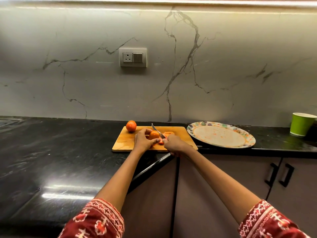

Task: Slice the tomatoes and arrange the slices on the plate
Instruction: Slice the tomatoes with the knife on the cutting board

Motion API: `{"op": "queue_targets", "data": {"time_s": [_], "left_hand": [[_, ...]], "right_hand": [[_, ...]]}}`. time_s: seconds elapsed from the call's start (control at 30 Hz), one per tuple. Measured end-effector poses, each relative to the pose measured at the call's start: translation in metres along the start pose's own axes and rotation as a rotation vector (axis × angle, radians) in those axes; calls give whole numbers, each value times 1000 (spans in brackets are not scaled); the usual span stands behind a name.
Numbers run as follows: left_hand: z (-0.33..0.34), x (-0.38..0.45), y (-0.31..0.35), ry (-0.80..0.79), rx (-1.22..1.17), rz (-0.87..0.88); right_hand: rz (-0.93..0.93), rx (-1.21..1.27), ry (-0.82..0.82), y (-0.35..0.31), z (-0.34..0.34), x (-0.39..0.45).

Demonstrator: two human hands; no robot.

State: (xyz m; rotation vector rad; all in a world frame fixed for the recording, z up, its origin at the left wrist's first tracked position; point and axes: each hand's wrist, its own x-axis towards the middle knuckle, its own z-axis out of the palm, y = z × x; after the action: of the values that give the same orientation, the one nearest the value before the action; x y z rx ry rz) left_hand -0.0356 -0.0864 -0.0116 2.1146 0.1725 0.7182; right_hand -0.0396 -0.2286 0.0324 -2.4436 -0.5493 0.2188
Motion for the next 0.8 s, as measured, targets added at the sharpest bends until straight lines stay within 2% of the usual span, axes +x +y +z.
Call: {"op": "queue_targets", "data": {"time_s": [0.33, 0.8], "left_hand": [[-3, -2, 2, -19, -3, -28], [5, -10, 10, 20, 41, -32]], "right_hand": [[-19, 59, 22, -1, 1, -1], [30, 21, 82, 39, -9, -6]]}}
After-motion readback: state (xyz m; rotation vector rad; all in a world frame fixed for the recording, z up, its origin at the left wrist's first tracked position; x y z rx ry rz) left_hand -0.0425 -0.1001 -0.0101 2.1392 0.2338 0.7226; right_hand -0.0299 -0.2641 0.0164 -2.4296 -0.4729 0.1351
